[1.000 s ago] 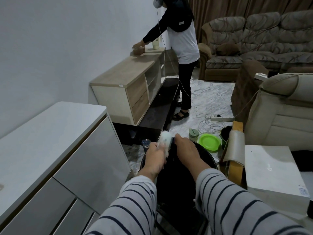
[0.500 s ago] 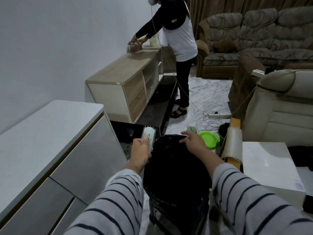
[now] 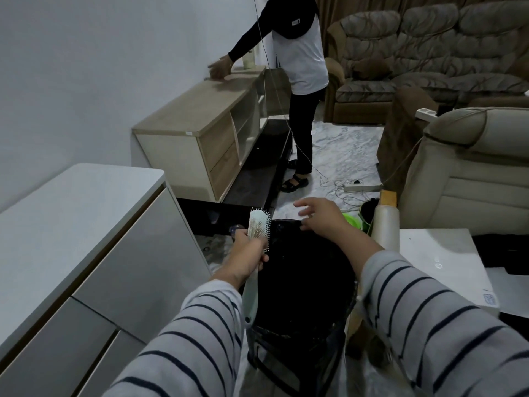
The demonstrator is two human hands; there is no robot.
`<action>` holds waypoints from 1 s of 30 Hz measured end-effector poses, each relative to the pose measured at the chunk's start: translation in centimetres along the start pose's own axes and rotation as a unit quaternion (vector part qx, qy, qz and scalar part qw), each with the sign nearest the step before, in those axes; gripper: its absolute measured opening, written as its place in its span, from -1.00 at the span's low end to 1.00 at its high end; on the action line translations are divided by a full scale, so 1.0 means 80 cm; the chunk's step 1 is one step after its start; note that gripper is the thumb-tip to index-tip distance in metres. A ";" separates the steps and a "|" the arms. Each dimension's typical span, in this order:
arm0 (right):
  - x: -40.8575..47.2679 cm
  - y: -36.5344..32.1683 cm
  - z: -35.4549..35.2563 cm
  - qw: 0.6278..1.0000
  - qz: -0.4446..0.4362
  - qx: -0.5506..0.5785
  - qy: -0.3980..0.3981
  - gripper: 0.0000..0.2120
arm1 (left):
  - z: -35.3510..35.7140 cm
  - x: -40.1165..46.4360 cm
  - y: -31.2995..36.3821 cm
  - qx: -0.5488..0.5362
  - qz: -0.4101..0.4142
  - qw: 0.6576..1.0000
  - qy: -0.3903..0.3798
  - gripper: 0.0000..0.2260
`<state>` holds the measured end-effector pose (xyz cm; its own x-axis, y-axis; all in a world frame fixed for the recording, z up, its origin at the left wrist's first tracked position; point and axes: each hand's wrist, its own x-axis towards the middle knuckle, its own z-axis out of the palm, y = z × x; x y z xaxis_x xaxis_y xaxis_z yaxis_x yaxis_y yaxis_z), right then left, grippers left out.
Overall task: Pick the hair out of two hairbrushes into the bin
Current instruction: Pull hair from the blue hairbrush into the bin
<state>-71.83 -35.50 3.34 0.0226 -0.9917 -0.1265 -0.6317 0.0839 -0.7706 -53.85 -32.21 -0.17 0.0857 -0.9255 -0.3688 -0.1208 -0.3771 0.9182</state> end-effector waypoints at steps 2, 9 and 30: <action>-0.001 -0.001 -0.001 0.999 0.017 -0.029 0.029 -0.92 | 0.002 -0.002 0.002 -0.013 -0.003 1.000 -0.004 -0.82; -0.002 0.005 0.004 0.996 -0.025 -0.041 0.080 -0.84 | 0.007 0.000 -0.013 0.005 0.003 1.000 -0.012 -0.91; -0.023 -0.011 0.069 0.977 -0.189 -0.079 0.057 -0.89 | 0.001 -0.025 -0.004 0.038 0.046 0.997 -0.056 -0.91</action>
<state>-67.06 -33.22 0.84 0.1967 -0.9544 0.2247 -0.7068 -0.2969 -0.6421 -54.04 -30.23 0.25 -0.0396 -0.9526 -0.3017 -0.1971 -0.2886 0.9369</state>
